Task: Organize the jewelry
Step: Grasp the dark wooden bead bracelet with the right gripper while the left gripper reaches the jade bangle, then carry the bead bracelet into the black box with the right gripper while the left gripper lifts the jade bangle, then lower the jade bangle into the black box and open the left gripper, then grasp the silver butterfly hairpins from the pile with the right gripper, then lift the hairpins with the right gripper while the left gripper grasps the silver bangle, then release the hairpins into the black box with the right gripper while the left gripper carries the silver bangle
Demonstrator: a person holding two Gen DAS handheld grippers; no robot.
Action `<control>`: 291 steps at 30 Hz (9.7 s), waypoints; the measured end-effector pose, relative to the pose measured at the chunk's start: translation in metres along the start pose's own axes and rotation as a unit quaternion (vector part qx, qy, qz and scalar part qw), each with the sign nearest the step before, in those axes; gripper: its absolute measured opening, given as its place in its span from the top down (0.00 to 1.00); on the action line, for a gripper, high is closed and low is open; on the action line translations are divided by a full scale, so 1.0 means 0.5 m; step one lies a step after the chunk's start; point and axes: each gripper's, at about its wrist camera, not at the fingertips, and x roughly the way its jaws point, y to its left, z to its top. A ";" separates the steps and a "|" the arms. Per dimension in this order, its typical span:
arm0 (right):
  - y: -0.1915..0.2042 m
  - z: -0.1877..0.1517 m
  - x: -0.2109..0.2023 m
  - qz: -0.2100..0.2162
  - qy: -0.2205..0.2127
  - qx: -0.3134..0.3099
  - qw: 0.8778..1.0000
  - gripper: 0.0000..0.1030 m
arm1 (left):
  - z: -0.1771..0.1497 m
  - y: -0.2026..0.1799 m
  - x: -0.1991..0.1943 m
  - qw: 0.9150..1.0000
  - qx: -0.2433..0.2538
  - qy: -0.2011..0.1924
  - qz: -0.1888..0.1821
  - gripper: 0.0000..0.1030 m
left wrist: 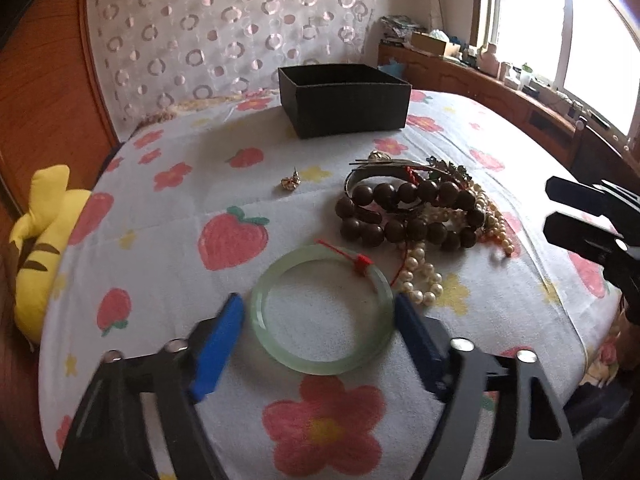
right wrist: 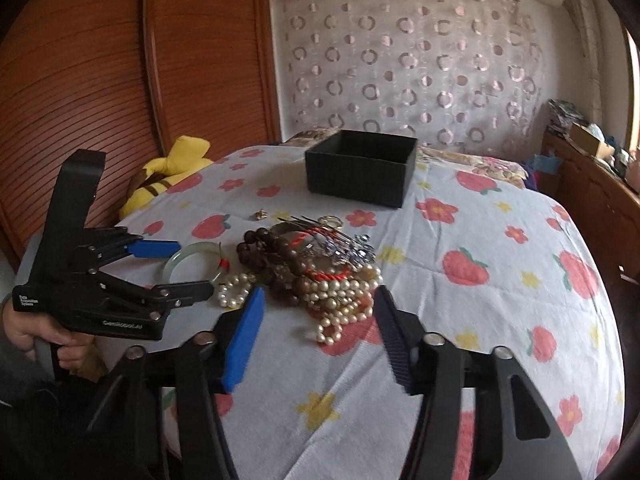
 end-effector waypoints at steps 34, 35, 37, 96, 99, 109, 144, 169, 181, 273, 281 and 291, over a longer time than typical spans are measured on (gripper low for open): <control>0.055 0.089 0.110 0.033 0.066 -0.122 0.990 0.86 | -0.032 0.026 -0.027 1.000 -0.001 -0.012 -0.002 0.33; 0.057 0.095 0.097 0.034 0.057 -0.123 0.990 0.86 | -0.032 0.023 -0.030 1.000 -0.001 -0.015 -0.005 0.33; 0.061 0.105 0.079 0.038 0.044 -0.124 0.991 0.86 | -0.031 0.022 -0.037 1.000 -0.002 -0.022 -0.008 0.33; -0.166 0.317 0.225 -0.036 0.029 -0.049 0.998 0.81 | 0.321 0.044 0.049 0.996 0.006 -0.091 0.012 0.33; -0.178 0.296 0.211 -0.036 0.030 -0.045 0.998 0.80 | 0.337 0.039 0.072 0.996 0.006 -0.086 0.011 0.33; -0.193 0.215 0.166 -0.027 0.036 -0.030 0.999 0.80 | 0.378 0.014 0.166 0.999 0.005 -0.051 0.008 0.33; -0.079 0.091 0.090 0.041 0.053 -0.035 0.997 0.39 | 0.155 0.060 0.033 0.998 -0.006 -0.053 -0.029 0.21; -0.074 0.094 0.195 0.050 0.115 -0.048 0.991 0.61 | 0.088 0.069 0.018 0.998 -0.023 -0.047 -0.037 0.21; -0.108 0.117 0.149 0.051 0.064 -0.029 0.996 0.90 | 0.079 0.057 0.028 0.999 -0.018 -0.037 -0.035 0.21; -0.128 0.344 0.177 -0.075 -0.017 -0.079 0.994 0.91 | 0.234 0.098 -0.039 0.994 -0.025 -0.107 -0.002 0.96; -0.118 0.344 0.262 -0.037 0.021 -0.042 0.998 0.91 | 0.246 0.111 -0.040 0.993 -0.031 -0.110 0.002 0.96; -0.122 0.313 0.301 -0.043 0.051 -0.042 0.997 0.90 | 0.260 0.109 -0.036 0.994 -0.030 -0.107 -0.001 0.95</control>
